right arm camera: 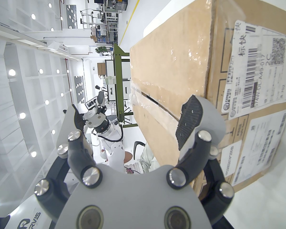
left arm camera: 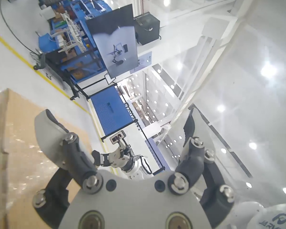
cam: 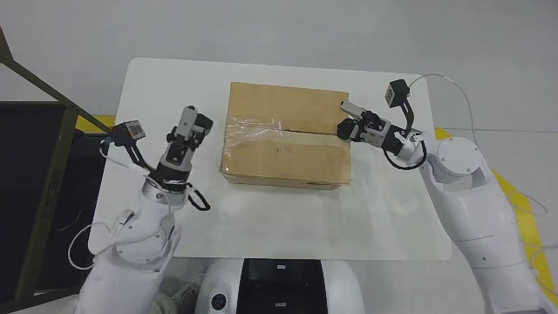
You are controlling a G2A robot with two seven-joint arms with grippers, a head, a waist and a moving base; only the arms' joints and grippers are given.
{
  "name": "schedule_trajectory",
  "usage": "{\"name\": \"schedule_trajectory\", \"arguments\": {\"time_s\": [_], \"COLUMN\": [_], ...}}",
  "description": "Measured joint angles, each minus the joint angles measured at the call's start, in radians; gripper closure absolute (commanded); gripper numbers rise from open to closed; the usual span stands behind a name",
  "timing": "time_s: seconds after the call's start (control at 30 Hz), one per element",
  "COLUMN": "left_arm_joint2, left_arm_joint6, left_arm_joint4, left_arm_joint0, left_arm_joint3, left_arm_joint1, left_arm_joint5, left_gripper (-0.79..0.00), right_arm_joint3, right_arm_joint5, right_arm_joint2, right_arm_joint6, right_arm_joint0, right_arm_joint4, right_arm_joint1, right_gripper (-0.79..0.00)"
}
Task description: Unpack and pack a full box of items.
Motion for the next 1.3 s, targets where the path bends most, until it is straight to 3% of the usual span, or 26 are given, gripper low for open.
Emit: {"name": "schedule_trajectory", "arguments": {"time_s": [0.23,0.37,0.63,0.73,1.0,1.3], "left_arm_joint2": [-0.072,-0.061,-0.020,-0.002,0.042,0.148], "left_arm_joint6": [-0.067,-0.150,-0.215,-0.253,-0.297,-0.314], "left_arm_joint4": [-0.060,-0.141,-0.261,-0.297,-0.322,-0.296], "left_arm_joint0": [0.015,-0.001,-0.023,-0.030,-0.022,-0.059], "left_arm_joint3": [0.067,0.121,0.181,0.169,0.062,-0.003], "left_arm_joint1": [0.004,0.004,-0.001,-0.002,-0.008,-0.015], "left_arm_joint5": [0.082,0.138,0.249,0.271,0.185,0.223], "left_gripper": [-0.785,-0.785,-0.785,-0.785,-0.785,-0.785], "right_arm_joint3": [0.000,0.000,0.000,0.000,0.000,0.000], "right_arm_joint5": [0.000,0.000,0.000,0.000,0.000,0.000], "right_arm_joint2": [0.000,0.000,0.000,0.000,0.000,0.000], "right_arm_joint6": [0.000,0.000,0.000,0.000,0.000,0.000], "right_arm_joint0": [0.000,0.000,0.000,0.000,0.000,0.000], "right_arm_joint4": [0.000,0.000,0.000,0.000,0.000,0.000], "right_arm_joint1": [0.000,0.000,0.000,0.000,0.000,0.000], "right_gripper": [-0.785,-0.785,-0.785,-0.785,-0.785,-0.785]}}
